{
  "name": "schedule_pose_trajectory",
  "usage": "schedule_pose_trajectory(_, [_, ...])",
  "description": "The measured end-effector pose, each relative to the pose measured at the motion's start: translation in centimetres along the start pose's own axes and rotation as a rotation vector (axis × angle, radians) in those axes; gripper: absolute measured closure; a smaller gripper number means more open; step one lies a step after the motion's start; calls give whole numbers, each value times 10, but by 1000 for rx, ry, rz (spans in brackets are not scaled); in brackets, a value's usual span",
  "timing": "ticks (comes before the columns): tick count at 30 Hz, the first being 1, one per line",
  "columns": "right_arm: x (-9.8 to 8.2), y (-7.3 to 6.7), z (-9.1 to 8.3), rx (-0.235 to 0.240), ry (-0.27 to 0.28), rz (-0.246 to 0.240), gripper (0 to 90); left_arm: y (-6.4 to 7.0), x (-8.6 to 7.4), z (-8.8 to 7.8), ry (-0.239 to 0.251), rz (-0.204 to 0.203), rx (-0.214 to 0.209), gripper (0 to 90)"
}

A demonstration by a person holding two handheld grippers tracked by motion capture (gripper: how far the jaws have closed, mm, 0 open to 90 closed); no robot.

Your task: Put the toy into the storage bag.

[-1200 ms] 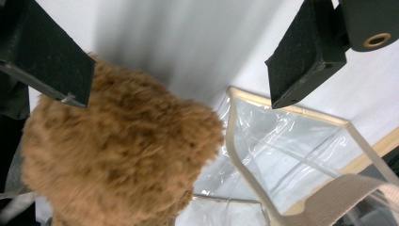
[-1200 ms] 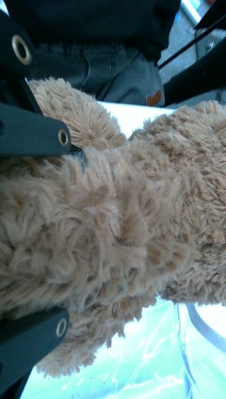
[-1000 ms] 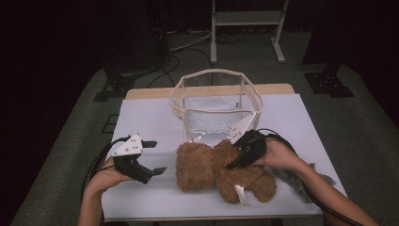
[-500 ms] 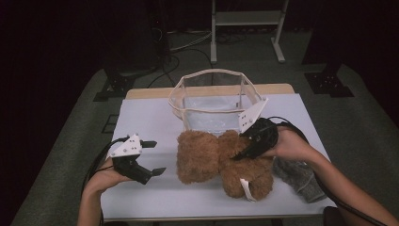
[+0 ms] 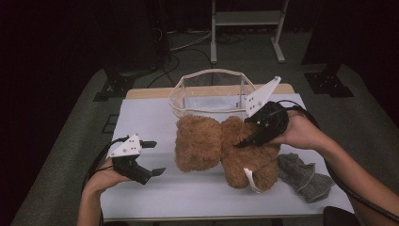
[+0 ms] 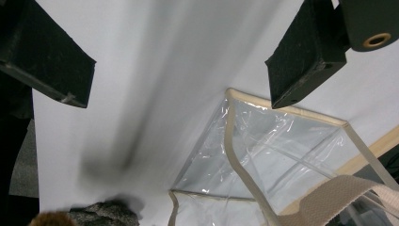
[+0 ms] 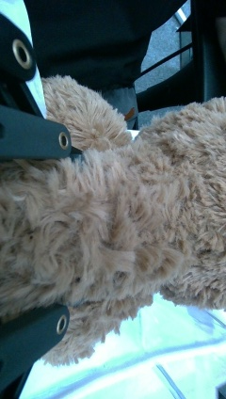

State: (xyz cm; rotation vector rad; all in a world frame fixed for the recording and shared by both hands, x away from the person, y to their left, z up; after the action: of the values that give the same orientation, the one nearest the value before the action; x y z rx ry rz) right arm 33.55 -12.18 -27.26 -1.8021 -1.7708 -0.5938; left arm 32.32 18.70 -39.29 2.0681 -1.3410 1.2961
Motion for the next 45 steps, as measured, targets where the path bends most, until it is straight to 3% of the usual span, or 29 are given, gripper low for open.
schedule_pose_trajectory(1, [10,-1,-11,-12,-2,-5,559,0,0,0,1,-2,0,71])
schedule_pose_trajectory(5, [27,0,-27,-27,-14,-20,558,-3,0,-3,0,-4,14,71])
schedule_pose_trajectory(13, [59,8,-48,-50,-25,-34,558,-5,-1,-7,7,-9,20,71])
schedule_pose_trajectory(28, [93,30,-66,-80,-32,-44,557,-6,-3,-7,10,-21,16,71])
schedule_pose_trajectory(39, [119,61,-77,-107,-40,-36,556,-8,-5,-9,1,-17,19,71])
schedule_pose_trajectory(40, [124,71,-77,-112,-49,-37,556,-9,-5,-10,2,-14,19,71])
schedule_pose_trajectory(45, [137,93,-74,-97,-40,-24,556,-9,-6,-10,4,-21,17,71])
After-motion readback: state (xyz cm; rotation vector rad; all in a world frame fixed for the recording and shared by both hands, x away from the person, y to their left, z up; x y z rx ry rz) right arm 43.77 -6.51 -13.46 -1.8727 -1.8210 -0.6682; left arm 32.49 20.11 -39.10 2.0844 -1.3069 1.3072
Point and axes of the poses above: each handheld gripper's, and its own axes: z roughly forward along the jaws, x roughly out of its top, y roughly to its right, the point moved 6 cm from there along z, roughly forward along the jaws, and after that the axes turned 8 degrees about x, right-handed, at the moved point
